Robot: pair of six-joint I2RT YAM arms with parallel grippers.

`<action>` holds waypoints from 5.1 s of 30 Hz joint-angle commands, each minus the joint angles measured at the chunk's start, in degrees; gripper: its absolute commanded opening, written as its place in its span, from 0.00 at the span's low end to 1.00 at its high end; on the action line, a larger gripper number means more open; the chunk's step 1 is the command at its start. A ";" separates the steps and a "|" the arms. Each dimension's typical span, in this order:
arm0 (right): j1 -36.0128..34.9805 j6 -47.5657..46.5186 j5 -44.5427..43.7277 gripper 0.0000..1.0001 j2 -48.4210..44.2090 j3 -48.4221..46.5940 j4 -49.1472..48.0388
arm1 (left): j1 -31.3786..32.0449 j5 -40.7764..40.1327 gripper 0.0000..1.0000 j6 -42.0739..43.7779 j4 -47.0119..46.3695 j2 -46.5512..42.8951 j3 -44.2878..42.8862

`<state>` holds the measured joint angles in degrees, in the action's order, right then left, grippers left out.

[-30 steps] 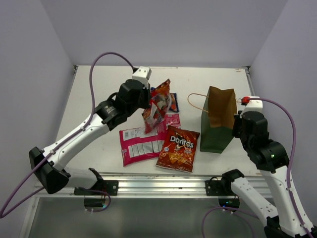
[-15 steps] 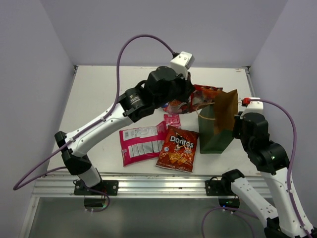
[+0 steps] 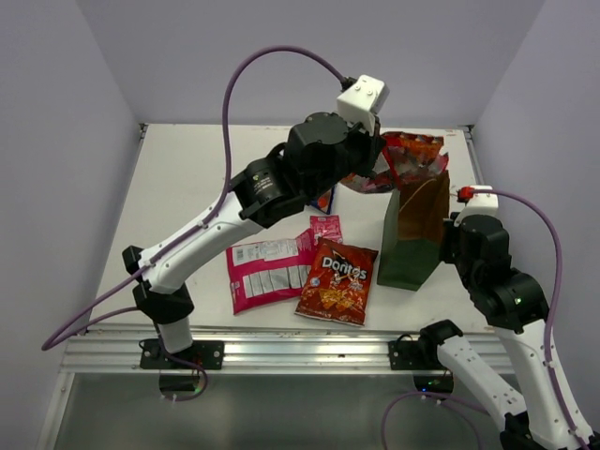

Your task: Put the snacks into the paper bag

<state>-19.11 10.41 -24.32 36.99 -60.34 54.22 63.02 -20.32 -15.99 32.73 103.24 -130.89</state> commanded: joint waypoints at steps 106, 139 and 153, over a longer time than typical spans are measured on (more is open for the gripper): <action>-0.05 -1.01 2.78 0.00 0.01 1.19 -2.36 | 2.72 9.58 0.05 -10.99 -18.30 2.49 15.49; -0.05 -1.19 3.05 0.00 -0.25 1.27 -2.54 | -5.19 -24.78 0.93 -18.80 -2.77 -23.44 68.21; -0.05 -1.36 4.01 0.00 -0.87 1.36 -2.54 | -7.30 -9.40 1.00 -18.56 -24.28 -18.96 87.38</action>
<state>-19.11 10.02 -21.45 36.32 -58.98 52.47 55.90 -33.34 -35.77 18.68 84.03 -44.47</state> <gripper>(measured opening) 0.010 0.997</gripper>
